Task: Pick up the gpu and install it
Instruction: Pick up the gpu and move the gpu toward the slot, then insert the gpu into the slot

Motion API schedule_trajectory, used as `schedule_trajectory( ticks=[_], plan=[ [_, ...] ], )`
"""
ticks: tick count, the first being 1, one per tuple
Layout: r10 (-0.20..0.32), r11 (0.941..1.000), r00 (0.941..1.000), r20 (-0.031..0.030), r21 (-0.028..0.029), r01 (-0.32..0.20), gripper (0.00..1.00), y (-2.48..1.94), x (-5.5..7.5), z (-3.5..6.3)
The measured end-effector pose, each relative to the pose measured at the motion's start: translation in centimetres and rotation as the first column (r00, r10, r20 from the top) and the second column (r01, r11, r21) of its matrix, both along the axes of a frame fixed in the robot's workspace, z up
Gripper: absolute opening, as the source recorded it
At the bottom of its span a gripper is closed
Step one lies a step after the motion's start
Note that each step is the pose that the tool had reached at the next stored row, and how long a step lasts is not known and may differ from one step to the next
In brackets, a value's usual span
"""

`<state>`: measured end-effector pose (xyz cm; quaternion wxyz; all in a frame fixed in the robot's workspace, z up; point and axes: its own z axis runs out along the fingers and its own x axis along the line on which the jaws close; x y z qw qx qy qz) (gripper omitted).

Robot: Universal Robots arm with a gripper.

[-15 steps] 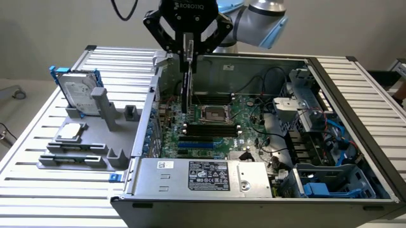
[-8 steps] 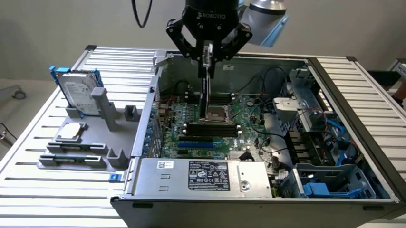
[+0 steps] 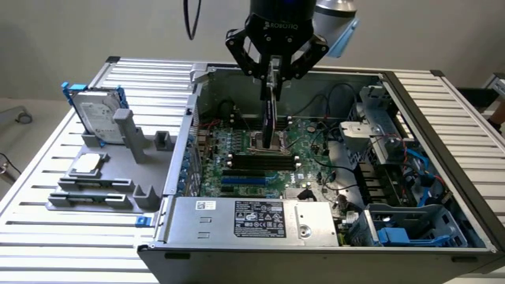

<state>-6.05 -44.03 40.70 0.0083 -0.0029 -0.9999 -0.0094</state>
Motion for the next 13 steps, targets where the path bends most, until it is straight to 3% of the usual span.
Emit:
schedule_trajectory(
  ticks=[13],
  plan=[
    [0.0, 1.0, 1.0, 0.0, 0.0, 0.0, 0.26, 0.0, 0.02, 0.0]
  ],
)
